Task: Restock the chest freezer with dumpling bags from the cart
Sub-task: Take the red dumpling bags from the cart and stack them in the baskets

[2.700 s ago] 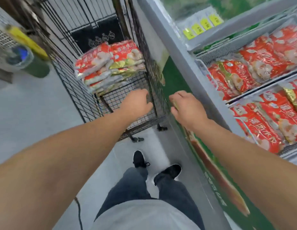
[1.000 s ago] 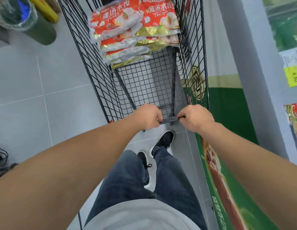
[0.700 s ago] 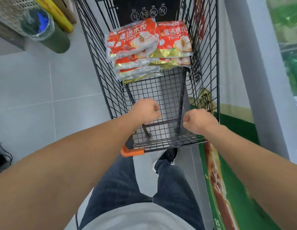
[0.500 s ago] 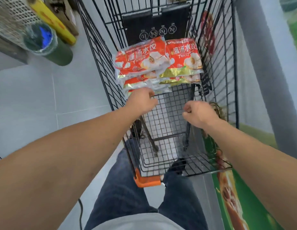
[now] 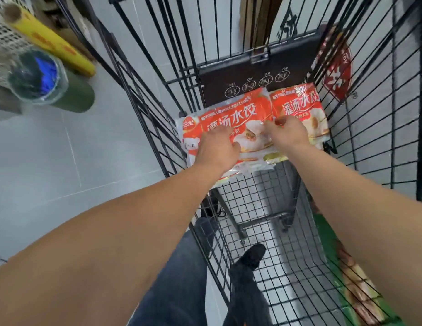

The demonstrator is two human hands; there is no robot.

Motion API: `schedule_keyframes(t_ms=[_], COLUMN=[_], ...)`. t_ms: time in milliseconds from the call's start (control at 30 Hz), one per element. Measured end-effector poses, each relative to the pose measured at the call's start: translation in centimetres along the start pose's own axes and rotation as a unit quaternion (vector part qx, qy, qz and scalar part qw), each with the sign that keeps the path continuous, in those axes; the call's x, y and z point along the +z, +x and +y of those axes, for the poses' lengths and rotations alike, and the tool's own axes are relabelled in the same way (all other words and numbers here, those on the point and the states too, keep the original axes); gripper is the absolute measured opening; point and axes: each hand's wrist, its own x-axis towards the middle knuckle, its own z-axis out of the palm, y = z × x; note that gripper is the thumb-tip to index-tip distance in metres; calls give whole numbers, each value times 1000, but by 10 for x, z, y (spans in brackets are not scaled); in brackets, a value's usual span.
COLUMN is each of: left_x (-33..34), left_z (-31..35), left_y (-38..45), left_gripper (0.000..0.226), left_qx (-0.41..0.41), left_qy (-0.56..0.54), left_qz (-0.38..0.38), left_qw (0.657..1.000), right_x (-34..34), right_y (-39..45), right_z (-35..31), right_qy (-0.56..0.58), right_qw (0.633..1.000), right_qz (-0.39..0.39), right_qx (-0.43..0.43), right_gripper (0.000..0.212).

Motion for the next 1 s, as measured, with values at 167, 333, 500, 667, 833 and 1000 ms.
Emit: schedule_keyframes(t_ms=[167, 333, 500, 667, 833, 1000], left_x=[5, 0, 13, 24, 22, 12], left_z=[-3, 0, -12, -18, 34, 106], left_y=[11, 26, 33, 30, 15, -34], left_gripper=[34, 39, 43, 33, 12, 11], left_qx=[34, -181, -414, -405, -277, -128], left_qy=[-49, -54, -308, -378, -377, -378], left_qz=[40, 75, 40, 35, 11, -42], left_qw=[997, 979, 856, 832, 884, 916], right_x=[0, -23, -24, -30, -60, -95], right_y=[6, -14, -12, -28, -79, -156], right_z=[11, 50, 62, 78, 115, 156], right_qy=[58, 68, 87, 129, 197, 282], right_qw=[994, 989, 991, 984, 956, 915], right_qz=[61, 80, 50, 77, 144, 217], right_qx=[64, 108, 88, 97, 161, 190], right_gripper=[17, 13, 4, 8, 13, 12])
